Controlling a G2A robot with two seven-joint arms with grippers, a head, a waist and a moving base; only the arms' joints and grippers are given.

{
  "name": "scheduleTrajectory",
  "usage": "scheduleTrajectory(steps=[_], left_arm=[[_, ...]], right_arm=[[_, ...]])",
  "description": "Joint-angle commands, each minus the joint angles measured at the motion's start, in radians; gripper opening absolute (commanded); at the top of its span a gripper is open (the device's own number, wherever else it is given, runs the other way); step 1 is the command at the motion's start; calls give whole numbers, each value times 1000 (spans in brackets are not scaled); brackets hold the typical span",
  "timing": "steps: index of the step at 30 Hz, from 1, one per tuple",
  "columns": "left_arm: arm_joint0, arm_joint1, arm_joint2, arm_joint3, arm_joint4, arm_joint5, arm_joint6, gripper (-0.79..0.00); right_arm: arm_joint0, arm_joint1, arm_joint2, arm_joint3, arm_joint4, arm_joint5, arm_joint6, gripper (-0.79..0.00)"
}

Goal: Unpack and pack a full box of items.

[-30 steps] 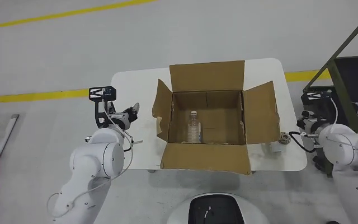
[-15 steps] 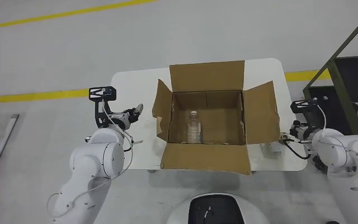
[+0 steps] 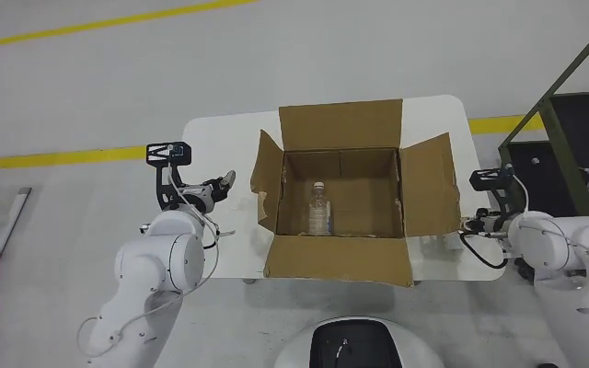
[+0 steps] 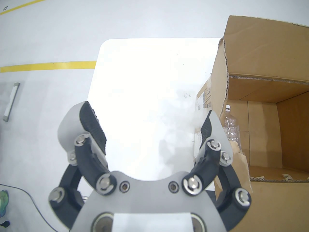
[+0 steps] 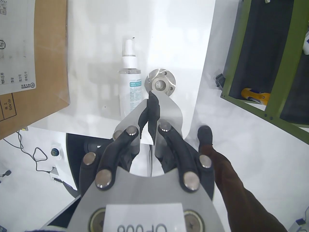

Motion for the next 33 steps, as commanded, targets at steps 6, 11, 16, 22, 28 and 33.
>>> scheduleTrajectory(steps=[6, 11, 16, 22, 28, 33], left_arm=[[0, 0, 0, 0, 0, 0, 0, 0], [0, 0, 0, 0, 0, 0, 0, 0], [0, 0, 0, 0, 0, 0, 0, 0], [0, 0, 0, 0, 0, 0, 0, 0], [0, 0, 0, 0, 0, 0, 0, 0], [0, 0, 0, 0, 0, 0, 0, 0]], right_arm=[[33, 1, -62, 43, -18, -6, 33, -409], [51, 1, -93, 85, -35, 8, 30, -416], [75, -1, -121, 142, -39, 17, 12, -422], [122, -5, -168, 230, -40, 22, -5, -434], [151, -7, -196, 283, -37, 21, -10, -431], [166, -7, -205, 307, -26, 16, -13, -434]])
